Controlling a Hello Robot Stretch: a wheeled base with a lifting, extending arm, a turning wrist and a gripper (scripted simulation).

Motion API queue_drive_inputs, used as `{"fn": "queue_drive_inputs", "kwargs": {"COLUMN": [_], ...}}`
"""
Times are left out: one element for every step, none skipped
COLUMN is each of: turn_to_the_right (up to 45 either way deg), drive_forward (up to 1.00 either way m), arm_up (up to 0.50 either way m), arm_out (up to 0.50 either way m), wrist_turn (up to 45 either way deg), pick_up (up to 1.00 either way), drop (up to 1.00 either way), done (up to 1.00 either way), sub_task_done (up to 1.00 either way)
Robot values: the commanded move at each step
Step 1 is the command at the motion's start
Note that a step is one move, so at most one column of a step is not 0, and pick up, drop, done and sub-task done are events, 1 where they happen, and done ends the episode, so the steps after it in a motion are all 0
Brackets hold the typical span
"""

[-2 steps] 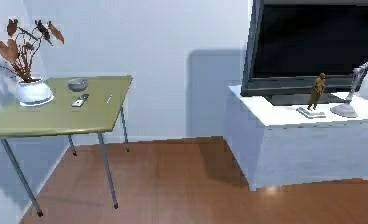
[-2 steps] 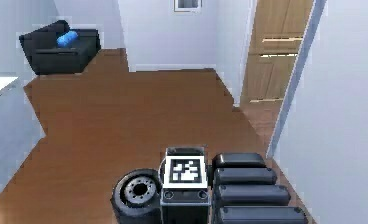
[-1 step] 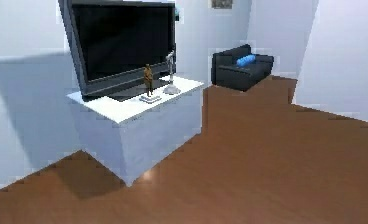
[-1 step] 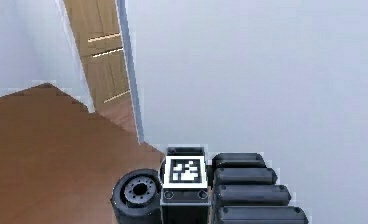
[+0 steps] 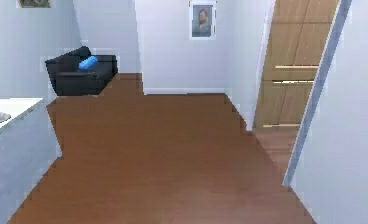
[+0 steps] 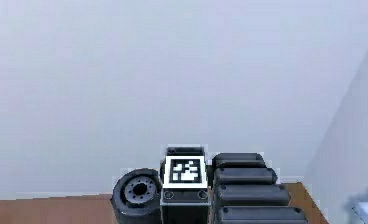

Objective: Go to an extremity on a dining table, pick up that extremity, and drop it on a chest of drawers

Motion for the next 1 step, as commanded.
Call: {"fn": "queue_drive_inputs", "kwargs": {"turn_to_the_right": [45.0], "drive_forward": [0.00], "arm_up": [0.00], "arm_out": [0.00], "wrist_turn": [0.0], "pick_up": [0.00], "drop": [0.00], "done": [0.00], "sub_task_done": [0.00]}}
